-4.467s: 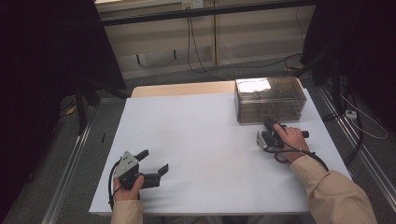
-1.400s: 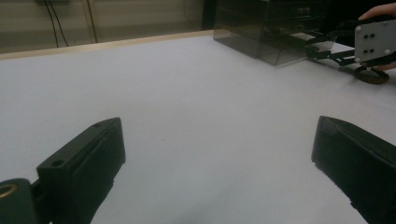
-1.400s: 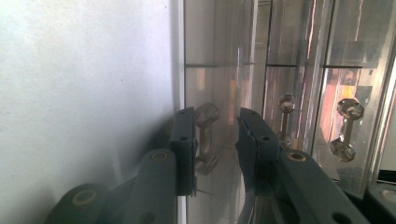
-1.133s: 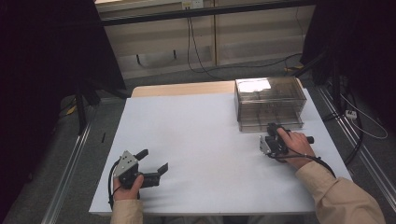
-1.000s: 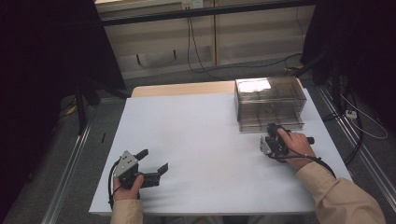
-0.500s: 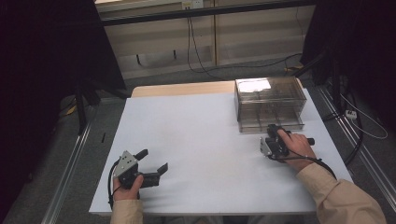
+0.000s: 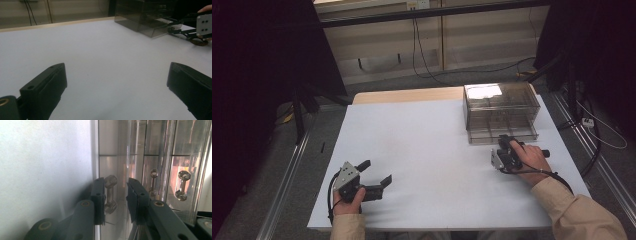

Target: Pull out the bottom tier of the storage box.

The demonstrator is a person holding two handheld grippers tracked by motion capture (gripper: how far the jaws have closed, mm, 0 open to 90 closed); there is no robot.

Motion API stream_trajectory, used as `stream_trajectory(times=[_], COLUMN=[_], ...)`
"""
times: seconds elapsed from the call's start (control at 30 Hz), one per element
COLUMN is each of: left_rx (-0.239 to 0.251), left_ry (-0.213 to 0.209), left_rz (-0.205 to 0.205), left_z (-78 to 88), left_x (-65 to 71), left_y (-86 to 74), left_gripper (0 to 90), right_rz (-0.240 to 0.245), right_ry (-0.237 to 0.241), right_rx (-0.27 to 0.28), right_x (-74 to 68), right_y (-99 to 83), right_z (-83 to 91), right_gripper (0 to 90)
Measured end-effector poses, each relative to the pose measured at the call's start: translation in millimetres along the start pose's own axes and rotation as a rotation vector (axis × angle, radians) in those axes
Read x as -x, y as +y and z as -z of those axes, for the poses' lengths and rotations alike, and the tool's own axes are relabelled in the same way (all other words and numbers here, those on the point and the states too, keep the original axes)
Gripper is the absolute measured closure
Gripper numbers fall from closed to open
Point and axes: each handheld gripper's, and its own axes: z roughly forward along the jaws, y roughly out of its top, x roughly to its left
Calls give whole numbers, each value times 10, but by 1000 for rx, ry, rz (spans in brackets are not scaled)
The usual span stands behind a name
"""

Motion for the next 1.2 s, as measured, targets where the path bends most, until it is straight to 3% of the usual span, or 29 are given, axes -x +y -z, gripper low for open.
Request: stream_trajectory(times=[1.2], left_rx=[-1], left_ry=[4], left_rz=[1], left_z=[-13], left_x=[-7], left_y=[-3], left_gripper=[28], right_rz=[-10], right_ry=[-1], right_rx=[18], right_x=[-48], right_y=[-4], right_z=[93], right_gripper=[694])
